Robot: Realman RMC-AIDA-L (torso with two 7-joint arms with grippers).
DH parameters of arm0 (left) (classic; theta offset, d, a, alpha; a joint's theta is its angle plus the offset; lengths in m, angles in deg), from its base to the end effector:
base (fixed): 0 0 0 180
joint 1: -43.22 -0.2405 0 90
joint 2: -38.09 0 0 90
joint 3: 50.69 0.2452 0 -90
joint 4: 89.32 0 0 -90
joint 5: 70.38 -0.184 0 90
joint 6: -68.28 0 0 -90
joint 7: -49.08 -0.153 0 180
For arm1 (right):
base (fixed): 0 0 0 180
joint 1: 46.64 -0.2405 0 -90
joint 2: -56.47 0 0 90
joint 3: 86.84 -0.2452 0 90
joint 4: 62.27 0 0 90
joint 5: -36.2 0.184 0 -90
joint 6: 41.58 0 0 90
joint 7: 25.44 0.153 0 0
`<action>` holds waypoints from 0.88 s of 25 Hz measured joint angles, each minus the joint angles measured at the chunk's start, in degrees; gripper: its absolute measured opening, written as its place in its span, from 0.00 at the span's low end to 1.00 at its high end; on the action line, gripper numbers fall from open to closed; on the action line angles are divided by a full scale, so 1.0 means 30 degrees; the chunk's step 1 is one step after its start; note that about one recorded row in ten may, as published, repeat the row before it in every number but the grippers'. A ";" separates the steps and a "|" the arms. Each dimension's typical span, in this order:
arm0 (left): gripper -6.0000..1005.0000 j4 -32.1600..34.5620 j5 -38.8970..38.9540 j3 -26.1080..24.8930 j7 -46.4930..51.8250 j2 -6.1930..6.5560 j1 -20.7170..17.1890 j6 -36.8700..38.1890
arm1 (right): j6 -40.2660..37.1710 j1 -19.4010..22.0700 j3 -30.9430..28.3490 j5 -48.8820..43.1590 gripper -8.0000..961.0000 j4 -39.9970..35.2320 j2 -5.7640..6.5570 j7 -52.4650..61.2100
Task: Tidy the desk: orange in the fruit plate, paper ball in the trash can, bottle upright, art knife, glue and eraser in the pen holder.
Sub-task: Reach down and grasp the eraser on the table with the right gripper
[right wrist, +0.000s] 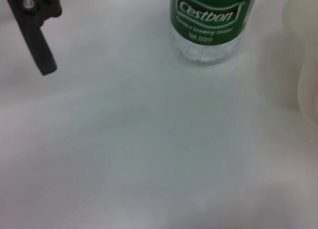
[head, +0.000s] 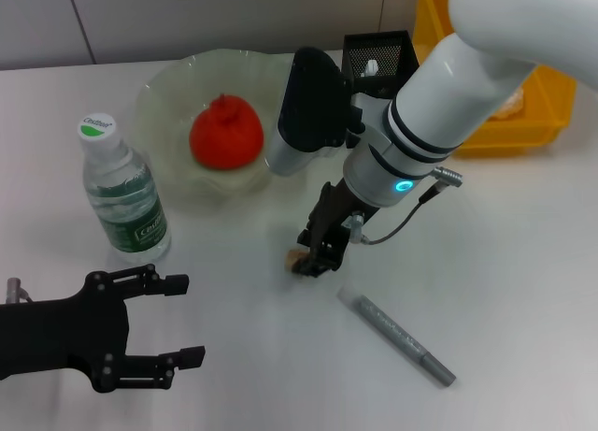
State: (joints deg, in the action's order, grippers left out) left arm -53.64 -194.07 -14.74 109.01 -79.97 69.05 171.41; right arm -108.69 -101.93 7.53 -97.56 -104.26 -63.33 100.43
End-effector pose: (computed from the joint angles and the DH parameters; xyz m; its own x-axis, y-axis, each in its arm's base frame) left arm -0.2565 0.2487 -0.0045 0.8788 0.1505 0.4529 0.2002 -0.9777 -0.0635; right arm 0.1444 0.3532 -0.0978 0.9025 -0.2434 0.3553 -0.1891 -0.9652 -0.1807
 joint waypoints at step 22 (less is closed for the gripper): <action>0.84 0.0000 0.0012 -0.0002 0.0062 -0.0042 0.0177 -0.0278 | 0.0756 0.0065 0.0475 0.0412 0.34 0.0347 0.0002 -0.0647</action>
State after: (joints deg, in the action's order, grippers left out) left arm -53.64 -194.03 -14.74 109.20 -80.09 69.58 170.58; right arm -106.42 -101.74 8.96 -96.32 -103.22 -63.33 98.49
